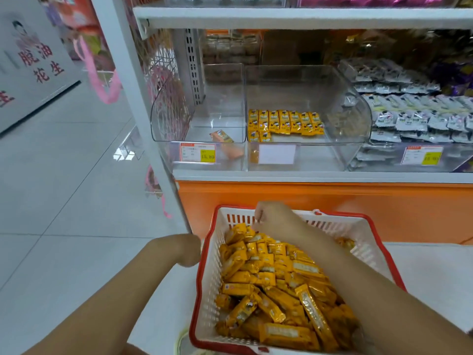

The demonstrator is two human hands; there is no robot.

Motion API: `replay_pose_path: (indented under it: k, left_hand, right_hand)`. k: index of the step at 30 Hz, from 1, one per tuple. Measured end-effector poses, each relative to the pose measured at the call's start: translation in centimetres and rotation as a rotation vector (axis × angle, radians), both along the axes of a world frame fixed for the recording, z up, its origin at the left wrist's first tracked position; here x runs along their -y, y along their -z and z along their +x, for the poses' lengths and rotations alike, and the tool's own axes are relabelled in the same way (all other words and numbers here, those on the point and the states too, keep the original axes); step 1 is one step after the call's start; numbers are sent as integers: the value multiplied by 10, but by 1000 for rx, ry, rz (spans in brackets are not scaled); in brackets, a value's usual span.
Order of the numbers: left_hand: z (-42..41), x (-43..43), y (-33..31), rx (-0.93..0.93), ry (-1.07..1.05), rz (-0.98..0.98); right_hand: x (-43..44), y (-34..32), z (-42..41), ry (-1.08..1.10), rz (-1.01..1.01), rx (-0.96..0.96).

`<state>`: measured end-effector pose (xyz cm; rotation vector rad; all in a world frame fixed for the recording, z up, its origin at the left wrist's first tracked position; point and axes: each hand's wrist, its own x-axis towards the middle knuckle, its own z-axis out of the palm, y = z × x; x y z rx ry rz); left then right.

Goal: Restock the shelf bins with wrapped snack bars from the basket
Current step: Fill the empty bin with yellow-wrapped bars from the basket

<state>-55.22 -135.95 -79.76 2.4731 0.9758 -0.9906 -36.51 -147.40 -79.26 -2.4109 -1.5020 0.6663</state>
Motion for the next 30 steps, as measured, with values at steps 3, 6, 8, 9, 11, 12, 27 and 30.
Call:
replay_pose_path:
  k: [3,6,8,9,11,12,27,30]
  left_hand:
    - [-13,-3,17,-151,38,-4]
    - [-15,-2,23,-128,100,14]
    - [-12,0,28,-53,60,-15]
    - [-9,2,28,-39,84,-35]
    - [-9,2,30,11,14,-60]
    - [-6,1,33,16,4,-71]
    - [-14,-2,44,24,67,-72]
    - [-14,0,39,24,64,-69]
  right_hand:
    - [-3,53,-16,-99,-150,-22]
    - [-16,93,-32,-167,-232,-53]
    - [-24,111,-40,-209,-279,-39]
    - [-26,118,-43,-221,-303,-25]
    - [-31,129,-47,-210,-336,-12]
    - [-32,133,-47,-198,-343,-12]
    - [-32,158,-63,-221,-85,176]
    - [-24,164,-81,-283,-28,271]
